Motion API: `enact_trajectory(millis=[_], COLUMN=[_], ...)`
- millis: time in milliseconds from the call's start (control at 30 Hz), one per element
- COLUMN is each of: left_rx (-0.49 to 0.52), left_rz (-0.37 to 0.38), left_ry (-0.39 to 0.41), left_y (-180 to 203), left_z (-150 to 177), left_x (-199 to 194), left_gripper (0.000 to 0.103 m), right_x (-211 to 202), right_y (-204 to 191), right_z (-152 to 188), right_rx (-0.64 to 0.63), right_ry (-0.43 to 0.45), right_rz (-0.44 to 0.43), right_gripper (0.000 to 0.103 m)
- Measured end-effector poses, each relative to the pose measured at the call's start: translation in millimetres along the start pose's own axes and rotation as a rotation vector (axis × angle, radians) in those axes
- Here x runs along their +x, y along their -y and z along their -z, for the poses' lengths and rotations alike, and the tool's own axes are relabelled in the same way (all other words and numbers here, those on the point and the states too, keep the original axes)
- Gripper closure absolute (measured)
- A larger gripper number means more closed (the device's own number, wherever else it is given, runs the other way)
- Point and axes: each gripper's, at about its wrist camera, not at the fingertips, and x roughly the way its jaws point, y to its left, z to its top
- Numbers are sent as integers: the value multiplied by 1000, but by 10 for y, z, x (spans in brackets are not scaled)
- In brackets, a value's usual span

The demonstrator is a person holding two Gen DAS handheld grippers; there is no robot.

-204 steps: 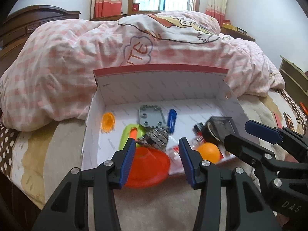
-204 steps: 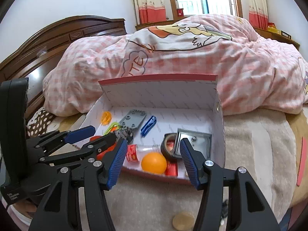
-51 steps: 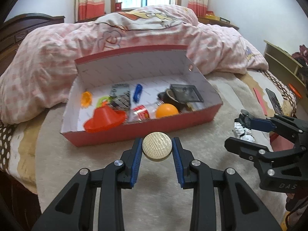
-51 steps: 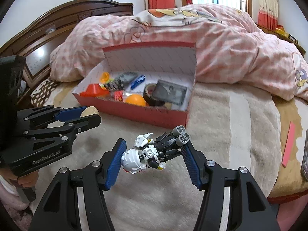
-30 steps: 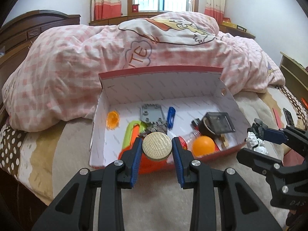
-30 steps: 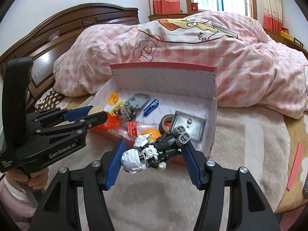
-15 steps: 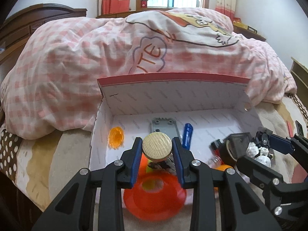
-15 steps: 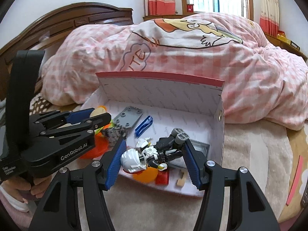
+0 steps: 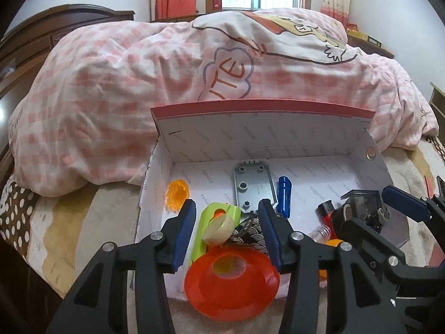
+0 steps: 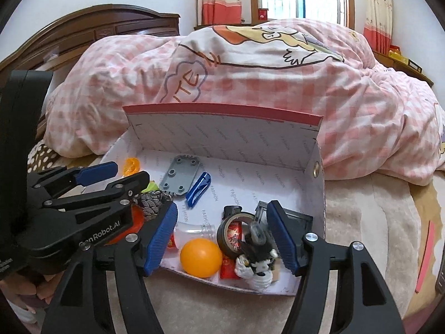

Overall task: Organize objects
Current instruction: 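Lower the disc and robot figure into the box and open both grippers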

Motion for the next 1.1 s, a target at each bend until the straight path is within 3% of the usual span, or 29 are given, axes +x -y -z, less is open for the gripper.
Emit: enact_trajectory(millis=[300,567,1100], left_rx=[-18,-28,-14], left_rz=[3,30,33], left_ry=[-1,-19,-45], left_y=[-42,-44,14], left_z=[133,369,553], left_x=[-252,-463,-519], left_gripper=[56,56,56], right_x=[-267,-446,-537], right_y=[-44,-71,-115], right_z=[89,294,492], right_rx=[45,94,106], right_ry=[34,8,-8], right_rz=[-2,-3,-10], right_gripper=[35,35,35])
